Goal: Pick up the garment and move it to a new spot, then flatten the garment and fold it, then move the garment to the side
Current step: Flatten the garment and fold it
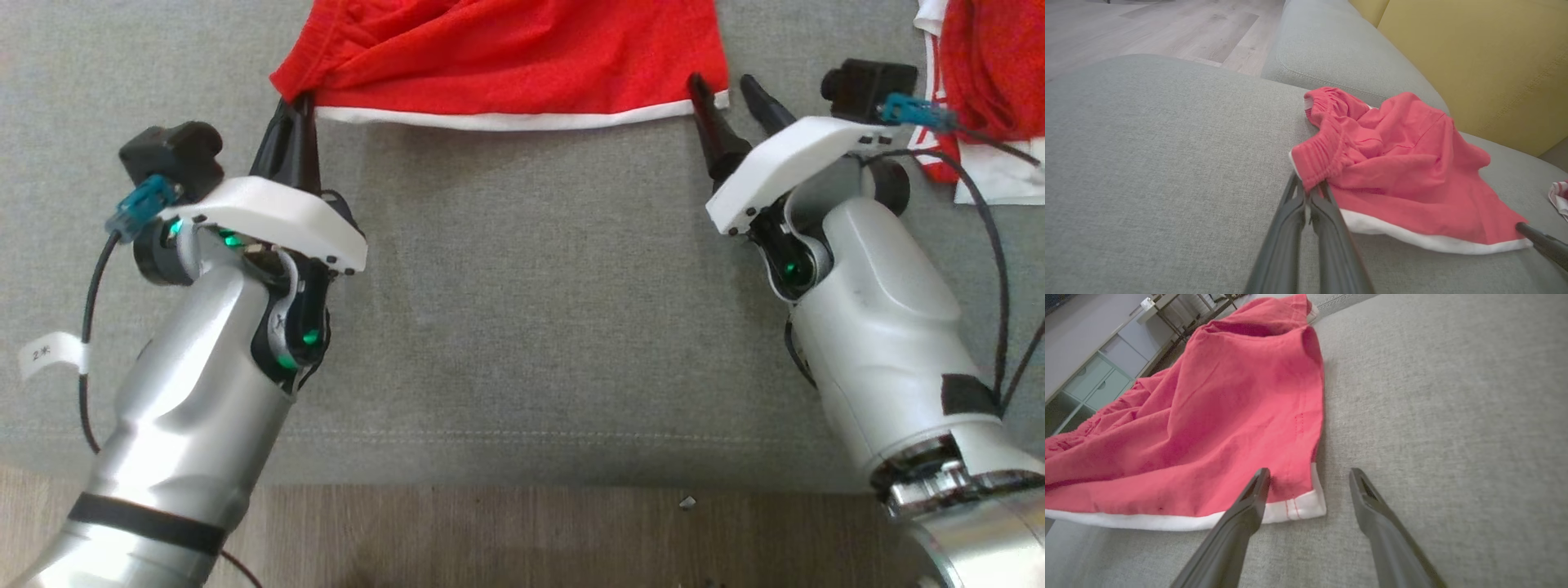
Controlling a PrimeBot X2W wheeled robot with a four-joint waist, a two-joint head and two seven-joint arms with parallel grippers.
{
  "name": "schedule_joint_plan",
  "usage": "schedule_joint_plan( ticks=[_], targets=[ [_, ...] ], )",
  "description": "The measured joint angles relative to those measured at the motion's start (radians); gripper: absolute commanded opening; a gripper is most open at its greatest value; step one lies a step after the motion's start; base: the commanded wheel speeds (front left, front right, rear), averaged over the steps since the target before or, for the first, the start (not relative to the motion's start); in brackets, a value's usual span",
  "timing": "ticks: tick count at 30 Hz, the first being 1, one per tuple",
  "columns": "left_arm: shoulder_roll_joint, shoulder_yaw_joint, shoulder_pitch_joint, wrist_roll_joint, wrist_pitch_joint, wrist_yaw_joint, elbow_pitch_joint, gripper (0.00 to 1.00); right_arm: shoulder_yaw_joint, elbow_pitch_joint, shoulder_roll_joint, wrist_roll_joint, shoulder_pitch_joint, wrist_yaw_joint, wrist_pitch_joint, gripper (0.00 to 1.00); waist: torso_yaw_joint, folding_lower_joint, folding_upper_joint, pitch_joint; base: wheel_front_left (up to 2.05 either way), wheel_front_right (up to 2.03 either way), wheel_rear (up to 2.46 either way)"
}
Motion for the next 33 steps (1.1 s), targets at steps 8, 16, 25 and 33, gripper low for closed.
schedule_joint_plan(
  ticks=[8,16,25,33],
  targets=[
    [-0.018,0.024,0.009,0.032,0.0,-0.016,0.016,0.0,0.097,0.035,-0.002,0.002,-0.036,0.0,0.07,0.38,-0.001,0.0,0.0,-0.007,0.0,0.0,0.0],
    [-0.025,0.043,0.009,0.048,0.0,-0.026,0.029,0.0,0.127,0.071,0.0,0.012,-0.037,0.0,0.053,0.0,-0.008,0.0,0.0,-0.022,0.0,0.0,0.0],
    [-0.025,0.073,0.031,0.057,0.0,-0.043,0.021,0.0,0.136,0.073,0.0,-0.043,-0.037,0.0,-0.104,0.0,-0.026,0.0,0.0,-0.072,0.0,0.0,0.0],
    [-0.002,0.083,0.05,0.055,0.014,-0.038,-0.058,0.0,0.186,-0.044,-0.041,-0.066,-0.037,0.0,-0.148,0.0,-0.049,0.0,0.0,-0.181,0.0,0.0,0.0]
  ],
)
